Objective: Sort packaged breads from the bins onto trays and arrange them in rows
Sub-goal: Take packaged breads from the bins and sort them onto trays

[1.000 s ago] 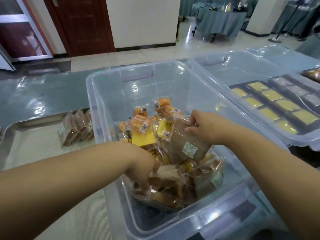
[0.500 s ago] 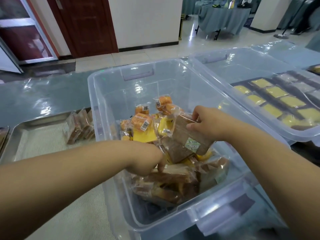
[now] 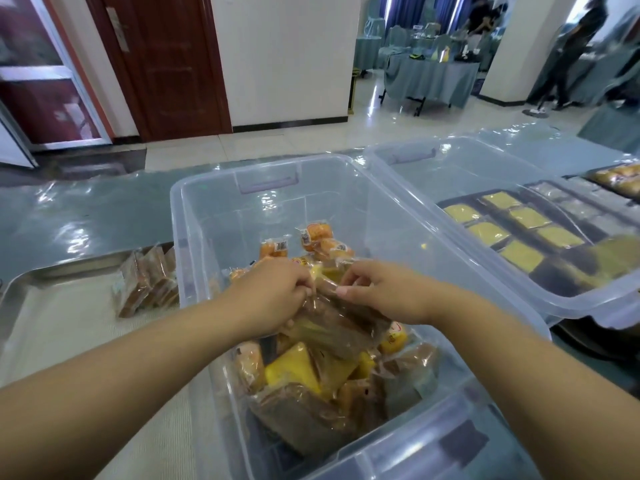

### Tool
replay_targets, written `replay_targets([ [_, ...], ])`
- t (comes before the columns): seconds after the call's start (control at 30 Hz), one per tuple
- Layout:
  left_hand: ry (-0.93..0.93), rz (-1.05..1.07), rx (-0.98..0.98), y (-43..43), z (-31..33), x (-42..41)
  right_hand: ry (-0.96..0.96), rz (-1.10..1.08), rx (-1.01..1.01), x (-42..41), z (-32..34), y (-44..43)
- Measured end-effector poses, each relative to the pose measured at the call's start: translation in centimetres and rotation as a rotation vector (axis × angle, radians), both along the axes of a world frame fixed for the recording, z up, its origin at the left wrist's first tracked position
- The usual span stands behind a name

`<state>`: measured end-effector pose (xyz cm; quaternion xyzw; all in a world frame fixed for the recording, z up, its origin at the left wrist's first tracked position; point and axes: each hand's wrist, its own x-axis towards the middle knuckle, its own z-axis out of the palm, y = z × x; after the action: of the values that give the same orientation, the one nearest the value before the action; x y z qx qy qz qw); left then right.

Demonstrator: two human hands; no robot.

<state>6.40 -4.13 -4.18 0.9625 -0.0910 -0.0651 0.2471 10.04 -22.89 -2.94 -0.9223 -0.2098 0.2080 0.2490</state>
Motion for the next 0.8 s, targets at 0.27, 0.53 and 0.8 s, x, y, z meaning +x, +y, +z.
replay_targets([
  [0.27, 0.181, 0.14, -0.372, -0.7, 1.1, 1.3, -0.139, 0.068, -0.147, 0.1, 0.5, -0.5],
  [0.53, 0.125, -0.158, 0.377, -2.2, -0.2, 4.5, -0.069, -0.065, -0.429, 1.1, 2.8, -3.4],
  [0.8, 0.344, -0.339, 0.626, -4.8, -4.5, 5.3, -0.012, -0.062, -0.438, 1.4, 1.7, -3.6],
])
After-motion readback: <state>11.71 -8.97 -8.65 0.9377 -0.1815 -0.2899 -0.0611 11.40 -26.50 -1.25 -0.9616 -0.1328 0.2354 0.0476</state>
